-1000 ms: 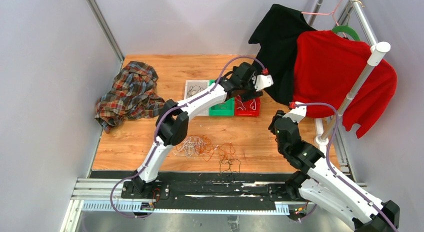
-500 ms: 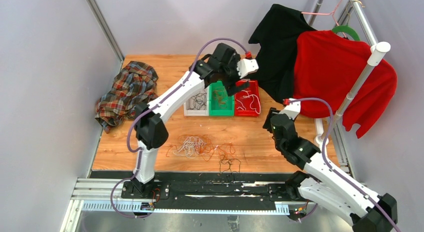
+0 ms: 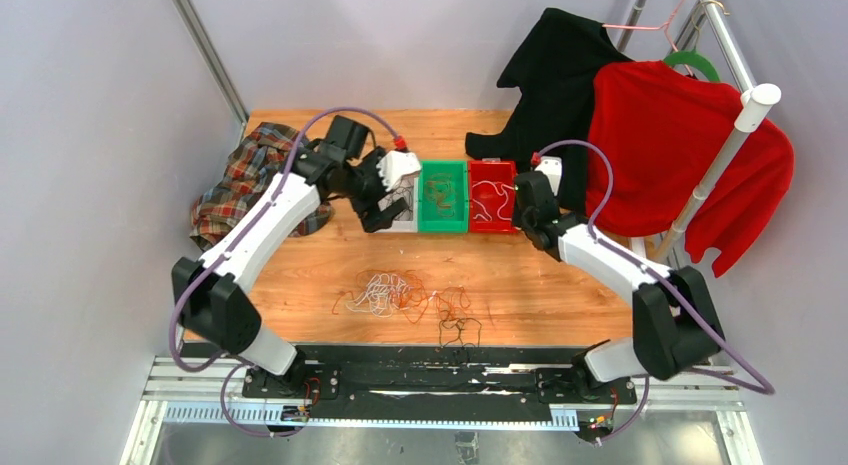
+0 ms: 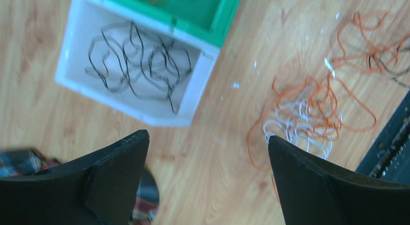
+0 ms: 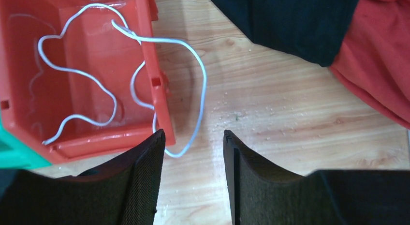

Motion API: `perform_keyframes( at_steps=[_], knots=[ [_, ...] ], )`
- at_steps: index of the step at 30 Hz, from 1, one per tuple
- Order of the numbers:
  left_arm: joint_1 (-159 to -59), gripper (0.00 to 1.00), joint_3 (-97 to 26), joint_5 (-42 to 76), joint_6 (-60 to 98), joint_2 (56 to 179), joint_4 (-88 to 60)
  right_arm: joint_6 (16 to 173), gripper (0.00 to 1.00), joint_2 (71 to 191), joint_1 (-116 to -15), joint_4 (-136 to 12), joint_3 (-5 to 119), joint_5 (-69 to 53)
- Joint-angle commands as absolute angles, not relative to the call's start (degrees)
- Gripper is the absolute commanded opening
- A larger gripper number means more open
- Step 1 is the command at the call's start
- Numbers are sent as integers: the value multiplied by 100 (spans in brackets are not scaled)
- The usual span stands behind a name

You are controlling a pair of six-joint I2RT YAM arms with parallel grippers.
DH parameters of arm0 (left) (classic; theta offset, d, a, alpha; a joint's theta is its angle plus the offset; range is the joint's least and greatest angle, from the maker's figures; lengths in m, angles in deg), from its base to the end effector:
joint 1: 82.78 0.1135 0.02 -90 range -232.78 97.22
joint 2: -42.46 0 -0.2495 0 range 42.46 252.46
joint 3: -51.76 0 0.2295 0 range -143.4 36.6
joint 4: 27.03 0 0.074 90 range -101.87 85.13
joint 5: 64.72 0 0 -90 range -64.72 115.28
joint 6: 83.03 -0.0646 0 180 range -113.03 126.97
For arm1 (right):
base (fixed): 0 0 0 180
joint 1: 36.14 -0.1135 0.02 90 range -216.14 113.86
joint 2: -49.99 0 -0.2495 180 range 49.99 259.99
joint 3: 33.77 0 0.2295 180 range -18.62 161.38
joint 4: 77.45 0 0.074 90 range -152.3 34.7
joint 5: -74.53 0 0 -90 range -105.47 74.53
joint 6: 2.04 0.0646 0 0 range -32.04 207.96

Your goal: Untangle the cables

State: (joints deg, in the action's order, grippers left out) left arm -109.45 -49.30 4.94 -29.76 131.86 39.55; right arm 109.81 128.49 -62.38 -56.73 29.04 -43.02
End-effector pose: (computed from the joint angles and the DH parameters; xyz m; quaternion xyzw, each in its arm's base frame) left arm 0.2754 -0.1635 0.2992 0.5384 0.7705 -0.1417 0.3103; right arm 0.2795 0.1044 0.2180 0.0741 0.8704 -0.0157 0.4864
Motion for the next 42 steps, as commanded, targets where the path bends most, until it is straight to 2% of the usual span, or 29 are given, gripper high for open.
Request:
perform_keyframes(
  at_steps=[1,9,18,26,30,32,37,42],
  knots=[
    [-10596,98,-4242,85,-3197,12494,4122,10788,47,13425,-5888,-5869,3338,-3895],
    [-10491,98,-3301,-162,-3638,12001,4116,11351,43,14001,-5366,-6074,3321,-3062],
    [-10485,98,-3219,-127,-3753,12182,4115,11792,34,14152,-5127,-6271,3181,-2630],
    [-10488,100,-3216,-106,-4038,12035,4105,11743,20,14439,-5109,-6316,3235,-2664],
    [-10491,100,-3253,-84,-4052,12100,4118,11610,5,14004,-5110,-6263,3213,-2788],
    [-10490,100,-3196,-55,-4120,12110,4110,11552,1,13631,-5111,-6269,3178,-2815],
    [-10486,99,-3278,99,-4183,12178,4104,11425,1,13330,-5168,-6485,3289,-2310],
    [-10489,99,-3403,-64,-4092,12264,4108,11135,1,14144,-5524,-6086,4211,-2116]
  ],
)
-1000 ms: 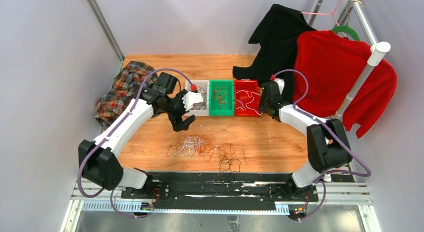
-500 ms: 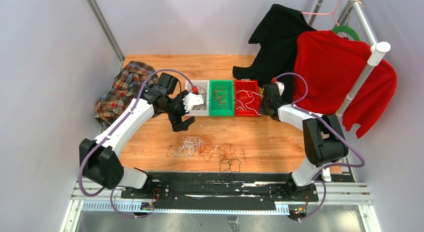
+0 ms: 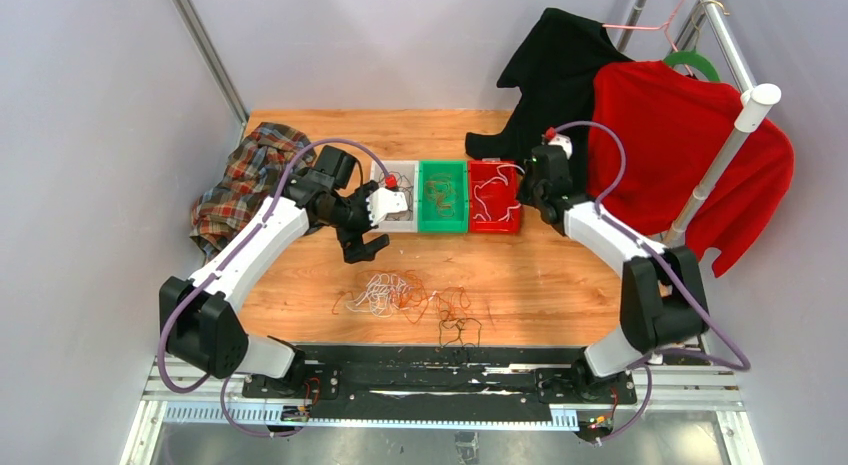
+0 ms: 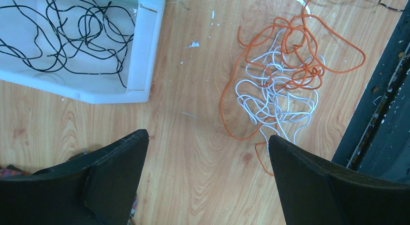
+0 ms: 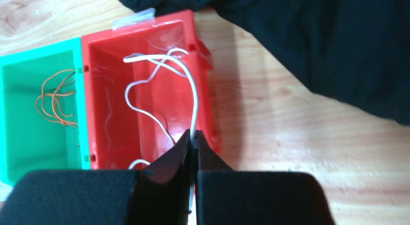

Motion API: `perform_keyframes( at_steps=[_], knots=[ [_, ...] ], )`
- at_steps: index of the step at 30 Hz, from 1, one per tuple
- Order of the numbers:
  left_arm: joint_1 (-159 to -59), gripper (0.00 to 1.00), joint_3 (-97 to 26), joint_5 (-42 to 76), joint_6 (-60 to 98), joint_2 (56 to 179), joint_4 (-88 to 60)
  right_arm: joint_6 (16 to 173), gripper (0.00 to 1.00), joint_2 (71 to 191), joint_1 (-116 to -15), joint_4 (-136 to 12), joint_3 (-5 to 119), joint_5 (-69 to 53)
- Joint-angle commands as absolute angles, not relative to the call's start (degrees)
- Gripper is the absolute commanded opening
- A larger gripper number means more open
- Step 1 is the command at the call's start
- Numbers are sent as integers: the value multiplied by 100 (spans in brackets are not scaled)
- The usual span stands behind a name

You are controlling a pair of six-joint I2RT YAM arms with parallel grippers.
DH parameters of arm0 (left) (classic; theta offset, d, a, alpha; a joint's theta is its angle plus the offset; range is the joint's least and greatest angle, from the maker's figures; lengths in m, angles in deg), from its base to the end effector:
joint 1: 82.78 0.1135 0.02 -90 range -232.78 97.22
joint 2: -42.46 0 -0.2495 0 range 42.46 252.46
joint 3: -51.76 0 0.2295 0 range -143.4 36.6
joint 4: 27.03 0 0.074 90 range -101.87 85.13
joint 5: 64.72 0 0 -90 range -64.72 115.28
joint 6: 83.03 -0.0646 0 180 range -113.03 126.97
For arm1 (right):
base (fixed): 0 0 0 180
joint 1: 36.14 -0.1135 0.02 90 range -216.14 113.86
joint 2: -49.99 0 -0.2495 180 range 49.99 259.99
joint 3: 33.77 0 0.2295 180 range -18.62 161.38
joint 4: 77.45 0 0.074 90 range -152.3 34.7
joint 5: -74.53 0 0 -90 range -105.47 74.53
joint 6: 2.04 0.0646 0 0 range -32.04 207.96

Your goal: Untangle the cables

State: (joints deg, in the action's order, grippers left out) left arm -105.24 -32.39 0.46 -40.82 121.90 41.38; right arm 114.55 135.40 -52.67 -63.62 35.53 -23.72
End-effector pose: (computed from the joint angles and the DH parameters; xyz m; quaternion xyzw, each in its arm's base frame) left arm 0.2316 -0.1251 0.2587 0.5872 0.7497 -0.1555 0.2627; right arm 0.3286 0.0879 0.2297 0.1116 0.8570 0.1255 0.4871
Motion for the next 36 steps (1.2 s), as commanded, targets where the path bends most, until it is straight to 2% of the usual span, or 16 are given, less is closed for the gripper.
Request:
perform_keyframes(
  at_steps=[1,13,15,23,25,29,36],
  knots=[
    [-10488,100,-3409,-87,-4072,12269,4104,11058,1,14338,-5610,-5964,4382,-2154],
    [-10486,99,-3296,1,-4133,12253,4036,10799,1,15776,-6224,-5210,5227,-2967],
    [-10488,99,-3262,-3,-4162,12257,4023,10803,3,15882,-6224,-5111,5327,-3052],
    [-10490,98,-3041,233,-4241,12494,3638,10470,53,15212,-6484,-4853,5572,-3615],
    [-10488,98,-2959,314,-4300,12615,3555,10453,62,15029,-6488,-4863,5506,-3619],
    [-10493,100,-2568,612,-4414,12744,3217,10424,68,14690,-6488,-4937,5253,-3574],
    [-10631,94,-1956,640,-4483,12865,2931,10542,69,14131,-6488,-5198,4806,-3343]
  ],
)
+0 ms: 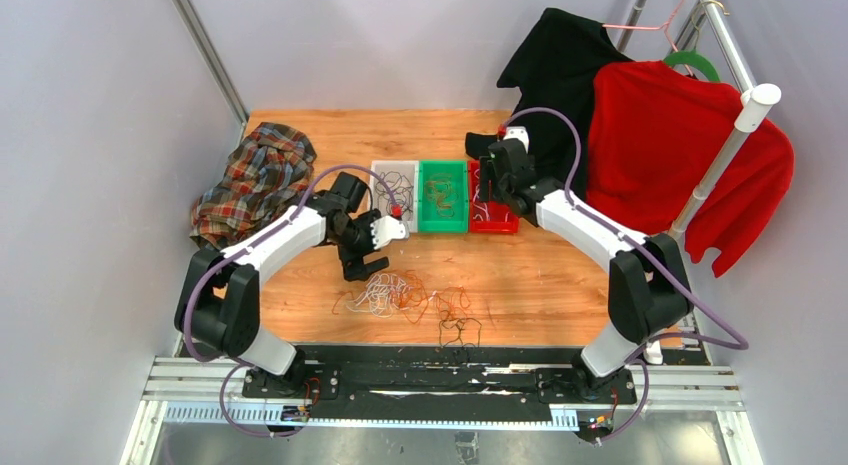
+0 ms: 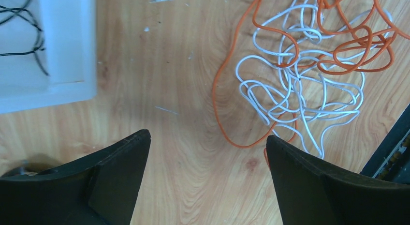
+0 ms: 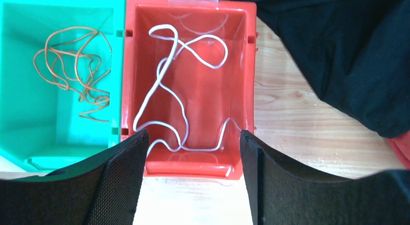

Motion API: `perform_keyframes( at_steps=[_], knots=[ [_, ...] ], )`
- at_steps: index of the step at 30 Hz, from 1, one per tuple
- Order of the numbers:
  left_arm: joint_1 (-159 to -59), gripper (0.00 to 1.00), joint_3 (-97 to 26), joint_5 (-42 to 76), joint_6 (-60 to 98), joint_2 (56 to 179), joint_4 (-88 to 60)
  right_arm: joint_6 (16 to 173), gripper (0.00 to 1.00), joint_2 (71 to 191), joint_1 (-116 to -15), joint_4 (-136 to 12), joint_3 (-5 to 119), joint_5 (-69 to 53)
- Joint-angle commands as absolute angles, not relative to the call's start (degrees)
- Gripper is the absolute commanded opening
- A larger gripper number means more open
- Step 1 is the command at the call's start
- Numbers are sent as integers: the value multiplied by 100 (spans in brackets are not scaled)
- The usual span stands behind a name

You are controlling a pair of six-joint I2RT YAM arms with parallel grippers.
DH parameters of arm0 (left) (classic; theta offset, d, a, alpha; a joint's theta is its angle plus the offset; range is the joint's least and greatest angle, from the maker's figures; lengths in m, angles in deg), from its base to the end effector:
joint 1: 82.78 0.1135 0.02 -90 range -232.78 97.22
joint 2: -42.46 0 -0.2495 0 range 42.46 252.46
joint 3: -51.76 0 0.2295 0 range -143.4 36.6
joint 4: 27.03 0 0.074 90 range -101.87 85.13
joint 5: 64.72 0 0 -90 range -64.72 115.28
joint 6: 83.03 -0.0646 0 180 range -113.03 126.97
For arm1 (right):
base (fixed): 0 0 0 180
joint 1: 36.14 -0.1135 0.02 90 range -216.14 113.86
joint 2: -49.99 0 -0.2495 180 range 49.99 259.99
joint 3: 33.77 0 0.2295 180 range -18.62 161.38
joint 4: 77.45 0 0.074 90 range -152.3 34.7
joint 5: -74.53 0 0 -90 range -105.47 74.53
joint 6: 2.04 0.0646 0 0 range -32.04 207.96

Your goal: Untangle the cables

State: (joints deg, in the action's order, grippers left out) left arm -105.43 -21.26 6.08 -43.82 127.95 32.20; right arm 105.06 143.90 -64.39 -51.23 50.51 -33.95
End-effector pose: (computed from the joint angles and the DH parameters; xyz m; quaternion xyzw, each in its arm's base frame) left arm 0.2381 -0.1224 0.1845 0.6033 0.7644 -0.1216 0.1921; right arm 0.3382 0.1585 0.2448 -0.0126 0.8818 0.0413 0.4696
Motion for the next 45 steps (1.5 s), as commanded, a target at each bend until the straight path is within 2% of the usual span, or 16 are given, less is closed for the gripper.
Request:
perform_keyframes(
  at_steps=[1,9,15,19,23,29,36,40,45],
  knots=[
    [-10661,93,-1888,622,-4469,12863,2885,10581,69,14063,-6488,-5212,4719,-3287],
    [-10714,83,-1522,1100,-4714,13034,2322,10993,67,12720,-6851,-5975,3190,-3310],
    [-10630,81,-1400,1437,-4618,13100,1930,11209,65,11961,-7261,-6141,2429,-3514],
    [-10613,78,-1474,1289,-4627,13267,2239,11361,64,11638,-7412,-6124,2154,-3493],
    [-10609,52,-1621,887,-4697,13385,2757,11417,59,11408,-7518,-6151,2006,-3517],
    [-10614,2,-2274,596,-4534,12829,3355,11376,56,11077,-7542,-6649,1856,-3106],
    [-10611,1,-3452,8,-4017,12051,3961,11197,64,11027,-7717,-7488,1889,-2217],
    [-10647,1,-3955,-177,-3804,11842,4312,10897,68,11117,-7929,-8465,1845,-1518],
    [-10711,1,-4518,-303,-3396,11644,4491,10440,70,11408,-8385,-9089,2215,-795]
  ],
)
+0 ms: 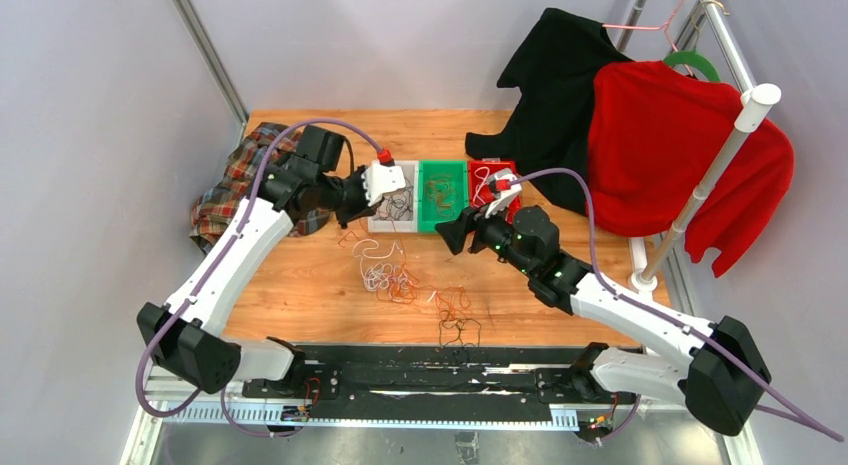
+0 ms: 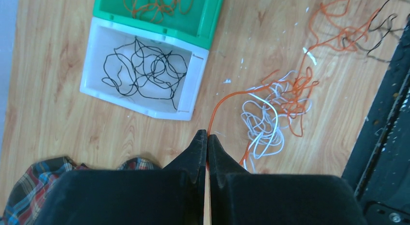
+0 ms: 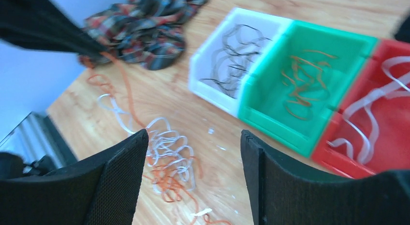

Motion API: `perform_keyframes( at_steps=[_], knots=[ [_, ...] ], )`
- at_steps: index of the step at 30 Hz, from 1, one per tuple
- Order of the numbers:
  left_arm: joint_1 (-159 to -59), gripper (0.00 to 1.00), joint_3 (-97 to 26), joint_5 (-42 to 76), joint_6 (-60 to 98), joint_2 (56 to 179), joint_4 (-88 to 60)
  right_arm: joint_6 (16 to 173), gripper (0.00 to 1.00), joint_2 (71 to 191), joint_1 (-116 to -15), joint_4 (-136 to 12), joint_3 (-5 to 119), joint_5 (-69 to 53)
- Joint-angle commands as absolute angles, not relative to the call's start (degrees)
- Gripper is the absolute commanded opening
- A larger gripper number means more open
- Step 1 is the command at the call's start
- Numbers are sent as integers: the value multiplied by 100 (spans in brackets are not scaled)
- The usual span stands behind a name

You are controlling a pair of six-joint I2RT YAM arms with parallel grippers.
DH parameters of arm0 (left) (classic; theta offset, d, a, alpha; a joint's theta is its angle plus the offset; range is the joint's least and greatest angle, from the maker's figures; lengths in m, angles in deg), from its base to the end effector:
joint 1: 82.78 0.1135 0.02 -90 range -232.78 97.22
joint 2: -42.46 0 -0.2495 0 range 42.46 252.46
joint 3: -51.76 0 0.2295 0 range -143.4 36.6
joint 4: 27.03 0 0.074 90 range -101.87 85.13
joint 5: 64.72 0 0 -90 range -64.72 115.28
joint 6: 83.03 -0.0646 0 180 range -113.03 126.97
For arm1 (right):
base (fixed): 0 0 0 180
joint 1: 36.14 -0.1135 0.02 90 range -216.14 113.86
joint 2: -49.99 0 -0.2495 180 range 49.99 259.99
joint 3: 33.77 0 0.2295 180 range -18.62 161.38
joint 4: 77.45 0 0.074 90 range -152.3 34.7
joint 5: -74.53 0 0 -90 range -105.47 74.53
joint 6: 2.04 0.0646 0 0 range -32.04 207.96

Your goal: Untangle the cables

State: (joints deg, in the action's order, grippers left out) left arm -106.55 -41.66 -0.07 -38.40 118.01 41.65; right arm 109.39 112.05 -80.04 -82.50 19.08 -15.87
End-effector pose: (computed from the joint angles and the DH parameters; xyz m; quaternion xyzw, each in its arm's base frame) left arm 0.2266 -0.1300 0.3229 0.5821 0.7151 -0.1417 0.3601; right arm 0.1933 0.1854 0.2871 -0.1403 0.7187 0.3654 0.5746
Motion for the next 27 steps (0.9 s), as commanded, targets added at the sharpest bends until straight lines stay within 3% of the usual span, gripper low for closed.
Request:
perform_keyframes(
  at_steps=[1,7,13,20,27],
  knots=[
    [-10729,1,-4604,-368,-3324,11605,4521,10342,70,11491,-8518,-9057,2357,-744],
    [-10881,1,-5014,-641,-2906,11426,4710,9925,70,12130,-9237,-8841,3094,-845],
    [-10990,0,-5253,-748,-2744,11227,4979,9947,70,12512,-9398,-9366,3079,-1503],
    [-11109,0,-5724,-882,-2743,11088,5475,10206,58,13111,-9398,-10156,3027,-1944],
    [-11164,0,-6348,-964,-2635,10989,5610,10411,55,13272,-9406,-10159,2927,-2121]
  ],
)
